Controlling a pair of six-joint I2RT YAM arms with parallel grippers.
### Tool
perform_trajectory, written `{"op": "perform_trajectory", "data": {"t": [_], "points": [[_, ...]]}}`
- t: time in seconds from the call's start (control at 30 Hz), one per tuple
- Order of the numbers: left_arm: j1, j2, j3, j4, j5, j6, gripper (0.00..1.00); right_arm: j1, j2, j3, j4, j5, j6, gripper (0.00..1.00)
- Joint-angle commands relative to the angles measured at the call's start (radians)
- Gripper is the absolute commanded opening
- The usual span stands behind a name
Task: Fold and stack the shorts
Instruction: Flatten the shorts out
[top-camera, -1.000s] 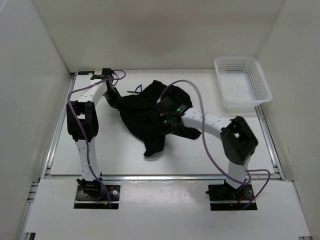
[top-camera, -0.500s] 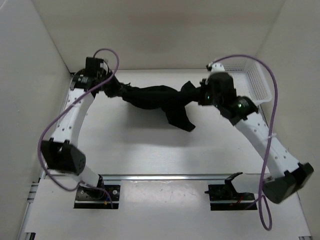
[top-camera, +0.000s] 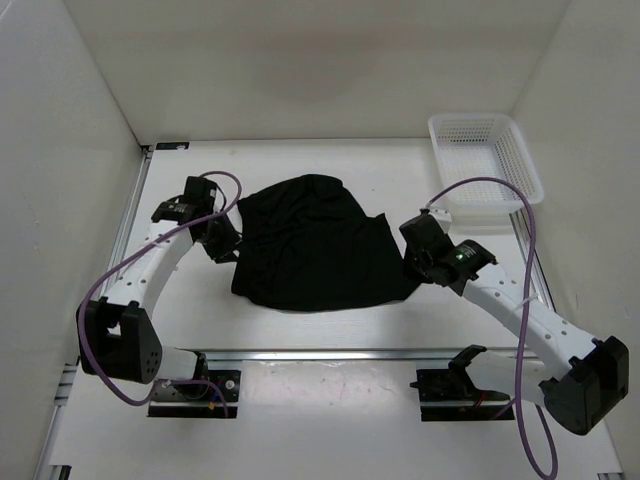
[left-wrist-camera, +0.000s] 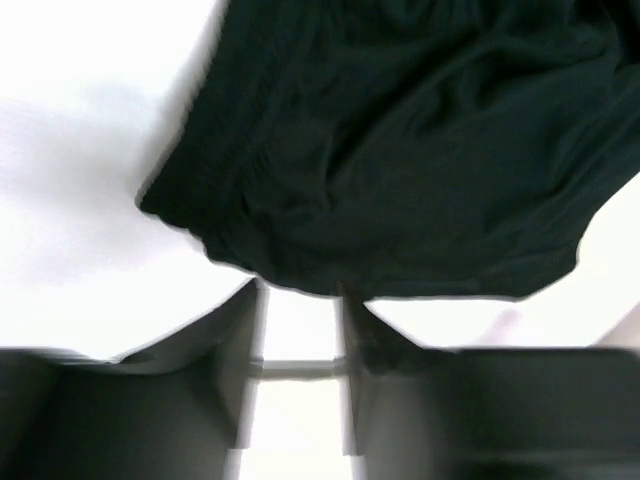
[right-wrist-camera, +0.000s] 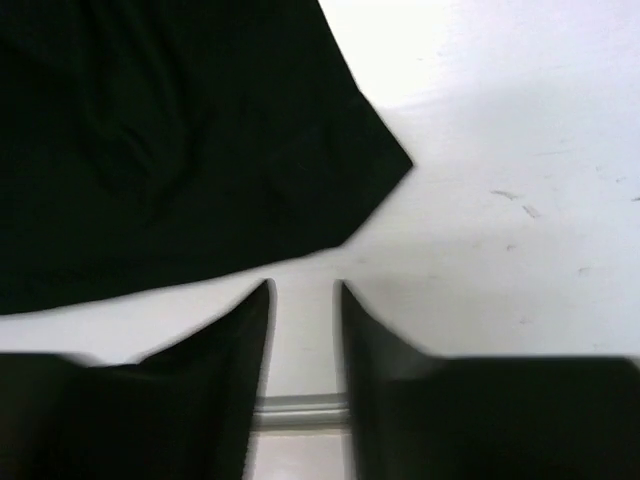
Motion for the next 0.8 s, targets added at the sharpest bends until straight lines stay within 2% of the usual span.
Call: {"op": "perform_trajectory", "data": {"t": [0.0, 0.07, 0.1, 0.13, 0.2, 0.23, 0.27, 0.3, 0.37, 0.5, 0.6, 0.77], "points": [[0.016, -0.022, 0.029, -0.005, -0.072, 0.024, 0.39, -0.025, 0.022, 0.065, 0.020, -0.044, 0.105, 0.30], [0.025, -0.022, -0.040, -0.005, -0.084, -0.008, 0.39, -0.071, 0.034, 0.033, 0.043, -0.126, 0.130, 0.20], [0.025, -0.031, -0.066, -0.005, -0.084, -0.019, 0.43, -0.094, 0.034, -0.027, 0.064, -0.235, 0.141, 0.20], [0.025, -0.031, -0.094, -0.005, -0.084, -0.028, 0.64, -0.143, 0.034, -0.064, 0.090, -0.290, 0.165, 0.20], [0.025, -0.022, -0.169, 0.019, -0.075, -0.041, 0.96, -0.194, 0.001, -0.134, 0.177, -0.392, 0.190, 0.38], [0.025, -0.022, -0.190, 0.042, -0.057, -0.041, 1.00, -0.245, -0.009, -0.195, 0.204, -0.435, 0.199, 0.50], [0.025, -0.008, -0.224, 0.056, -0.046, -0.050, 1.00, -0.269, -0.009, -0.219, 0.242, -0.502, 0.211, 0.63], [0.025, 0.001, -0.237, 0.073, -0.024, -0.050, 1.00, -0.310, -0.024, -0.239, 0.256, -0.529, 0.212, 0.83], [0.025, 0.033, -0.260, 0.116, -0.024, -0.059, 1.00, -0.349, -0.024, -0.273, 0.283, -0.576, 0.212, 0.92], [0.025, 0.109, -0.269, 0.165, -0.024, -0.068, 1.00, -0.428, 0.051, -0.296, 0.349, -0.684, 0.201, 0.94], [0.025, 0.164, -0.257, 0.185, -0.024, -0.068, 0.98, -0.441, 0.111, -0.296, 0.408, -0.684, 0.201, 0.94], [0.025, 0.219, -0.244, 0.194, -0.052, -0.068, 0.73, -0.441, 0.236, -0.285, 0.475, -0.693, 0.192, 0.90]]}}
